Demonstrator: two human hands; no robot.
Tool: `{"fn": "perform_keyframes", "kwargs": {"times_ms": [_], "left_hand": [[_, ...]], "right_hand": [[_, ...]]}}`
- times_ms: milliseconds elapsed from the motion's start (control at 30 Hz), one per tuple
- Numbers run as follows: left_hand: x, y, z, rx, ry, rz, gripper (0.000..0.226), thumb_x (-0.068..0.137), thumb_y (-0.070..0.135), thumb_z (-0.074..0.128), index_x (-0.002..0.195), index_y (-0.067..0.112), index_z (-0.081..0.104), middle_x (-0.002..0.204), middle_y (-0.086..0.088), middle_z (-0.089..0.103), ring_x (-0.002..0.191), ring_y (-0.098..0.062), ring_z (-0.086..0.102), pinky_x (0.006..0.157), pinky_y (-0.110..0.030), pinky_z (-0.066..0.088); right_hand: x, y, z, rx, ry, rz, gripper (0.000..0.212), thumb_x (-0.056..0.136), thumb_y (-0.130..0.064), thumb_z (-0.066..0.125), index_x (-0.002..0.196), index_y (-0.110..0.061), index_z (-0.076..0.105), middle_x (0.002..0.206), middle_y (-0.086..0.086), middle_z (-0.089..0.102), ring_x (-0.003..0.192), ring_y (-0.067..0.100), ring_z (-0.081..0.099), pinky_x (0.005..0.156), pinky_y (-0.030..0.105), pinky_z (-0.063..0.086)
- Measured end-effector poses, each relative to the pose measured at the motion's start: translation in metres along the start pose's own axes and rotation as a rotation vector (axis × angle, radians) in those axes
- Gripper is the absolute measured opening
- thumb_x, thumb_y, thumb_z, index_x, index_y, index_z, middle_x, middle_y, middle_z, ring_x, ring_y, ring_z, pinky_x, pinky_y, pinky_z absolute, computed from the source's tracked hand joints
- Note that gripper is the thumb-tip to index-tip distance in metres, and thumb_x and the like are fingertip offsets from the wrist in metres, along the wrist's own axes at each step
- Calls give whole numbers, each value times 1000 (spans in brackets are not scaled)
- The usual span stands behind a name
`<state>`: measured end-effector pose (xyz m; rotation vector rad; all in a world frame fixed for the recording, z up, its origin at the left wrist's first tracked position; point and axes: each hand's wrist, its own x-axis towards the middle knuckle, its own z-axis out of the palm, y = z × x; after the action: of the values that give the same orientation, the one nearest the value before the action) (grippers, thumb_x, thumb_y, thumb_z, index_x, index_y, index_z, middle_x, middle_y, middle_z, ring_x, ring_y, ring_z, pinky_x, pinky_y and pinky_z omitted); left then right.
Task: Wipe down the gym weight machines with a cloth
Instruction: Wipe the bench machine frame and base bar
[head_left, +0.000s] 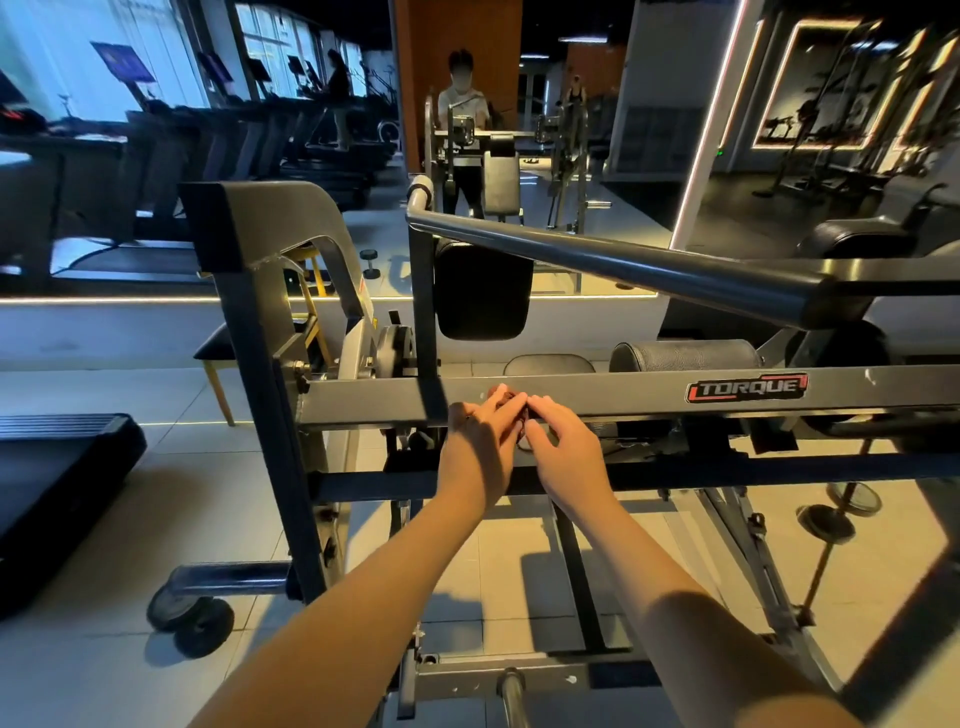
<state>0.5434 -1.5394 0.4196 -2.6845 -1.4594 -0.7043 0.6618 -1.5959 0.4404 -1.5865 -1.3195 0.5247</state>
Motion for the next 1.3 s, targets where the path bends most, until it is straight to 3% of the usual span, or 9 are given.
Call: {"fn": "perform_keyframes", "kwargs": {"times_ms": [100,167,300,433,567,733,900,1067,1300], "left_hand": [[-14,5,-19,-1045,101,-281,36,106,27,49,142,24,52,140,-7,58,126,-21,58,104,-40,51],[-27,11,-26,-1479,186,-468,25,108,28,46,131,25,52,124,-8,63,116,-23,63,95,-39,54],[-39,12,-36,-1272,145,-430,20,110,26,39,126,23,49,116,-4,60,110,-18,62,83,-24,54],[-30,-15,-40,-896,39,-191,37,109,27,39,144,30,49,129,4,57,122,-7,52,99,-22,45],[-33,-54,-30,-526,167,-140,33,107,25,41,135,18,58,133,4,57,132,-11,45,115,-37,38],[-42,-77,-21,-486,145,-85,38,109,29,38,145,22,49,148,7,49,144,-4,32,123,-32,26],[-41,-81,-19,-467,125,-70,40,109,31,38,148,23,47,150,10,46,144,-3,30,121,-28,25],[-42,-82,-14,-447,116,-71,43,109,30,37,148,17,47,154,3,44,148,-11,28,124,-38,26],[-44,-87,-14,-524,85,-74,44,110,33,32,152,22,43,157,8,39,149,-5,22,125,-35,20]], "right_hand": [[-12,-4,3,93,-40,-21,38,105,-29,53,143,-30,53,133,-13,58,114,-4,54,88,8,47],[-18,-9,13,236,-144,3,43,103,-37,55,146,-35,50,135,-14,57,119,1,54,94,18,50],[-18,-19,30,424,-65,84,38,102,-26,58,140,-23,56,134,0,60,123,16,57,106,40,51],[-2,-22,19,139,212,-61,31,102,-12,54,130,-20,64,127,-3,59,117,10,57,95,18,53],[16,-17,26,-124,362,-65,31,105,-19,49,132,-20,63,126,-2,58,115,10,48,95,24,44],[13,-22,87,-91,35,-163,29,104,-18,53,130,-11,62,127,11,60,116,21,58,100,23,45],[13,-24,79,-203,151,-219,31,100,-16,56,130,-16,64,130,1,59,118,4,45,95,0,26],[13,-11,70,-361,380,-33,38,105,-32,43,137,-19,59,133,1,56,120,17,41,97,23,32],[-6,-21,91,-274,165,-284,44,96,-34,62,133,-11,62,130,11,59,118,-5,41,90,4,36]]}}
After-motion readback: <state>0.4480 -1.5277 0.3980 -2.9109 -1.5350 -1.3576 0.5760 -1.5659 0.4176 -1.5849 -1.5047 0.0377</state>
